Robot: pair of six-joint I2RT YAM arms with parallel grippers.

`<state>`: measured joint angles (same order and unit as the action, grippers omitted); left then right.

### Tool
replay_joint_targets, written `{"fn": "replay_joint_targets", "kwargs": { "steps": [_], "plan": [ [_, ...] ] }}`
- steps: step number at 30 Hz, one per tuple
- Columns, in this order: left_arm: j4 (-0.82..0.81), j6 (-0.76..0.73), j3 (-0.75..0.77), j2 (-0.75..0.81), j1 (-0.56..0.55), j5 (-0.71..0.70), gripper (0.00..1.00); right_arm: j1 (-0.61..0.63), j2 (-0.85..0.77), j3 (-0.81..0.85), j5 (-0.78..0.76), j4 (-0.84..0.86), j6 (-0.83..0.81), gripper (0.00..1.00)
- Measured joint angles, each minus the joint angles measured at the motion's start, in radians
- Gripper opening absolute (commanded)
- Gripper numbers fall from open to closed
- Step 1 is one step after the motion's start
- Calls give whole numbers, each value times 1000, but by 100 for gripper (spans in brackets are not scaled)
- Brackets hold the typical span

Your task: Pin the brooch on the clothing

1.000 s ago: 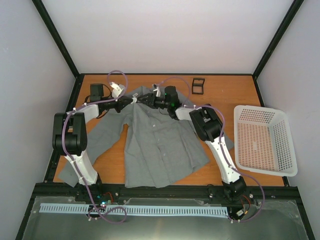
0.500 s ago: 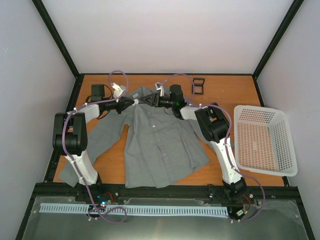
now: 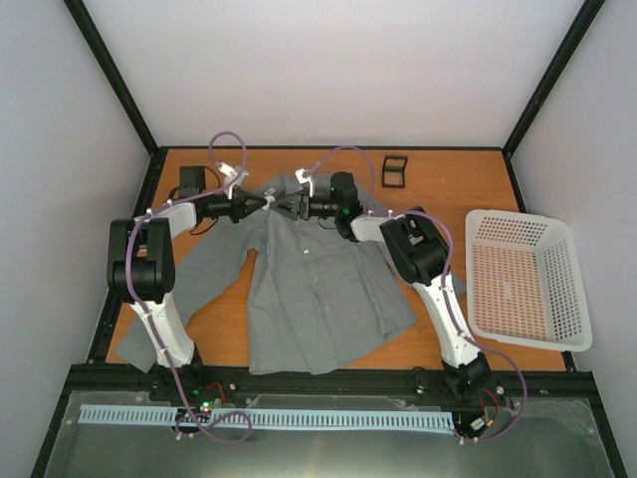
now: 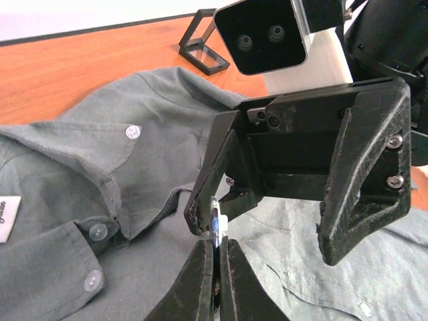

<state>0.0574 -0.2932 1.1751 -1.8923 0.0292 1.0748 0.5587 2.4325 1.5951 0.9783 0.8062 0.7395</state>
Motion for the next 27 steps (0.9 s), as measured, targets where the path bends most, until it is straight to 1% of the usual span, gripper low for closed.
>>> {"fn": "replay_joint_targets", "kwargs": {
  "steps": [7,13,16,20,23,27],
  "plan": [
    [11,46,8,-24,5,23,1,6,51,17,5,20,5,51],
    [11,71,12,-26,5,29,1,11,91,68,1,4,10,46],
    [11,77,12,-26,5,30,1,14,100,94,-4,-5,14,41],
    [10,81,12,-26,8,29,0,14,112,120,-6,-8,21,38],
    [10,81,12,-26,8,28,1,14,116,120,-5,-6,31,40],
    [10,82,12,-26,8,27,1,15,121,120,-2,-4,35,39]
  ]
}}
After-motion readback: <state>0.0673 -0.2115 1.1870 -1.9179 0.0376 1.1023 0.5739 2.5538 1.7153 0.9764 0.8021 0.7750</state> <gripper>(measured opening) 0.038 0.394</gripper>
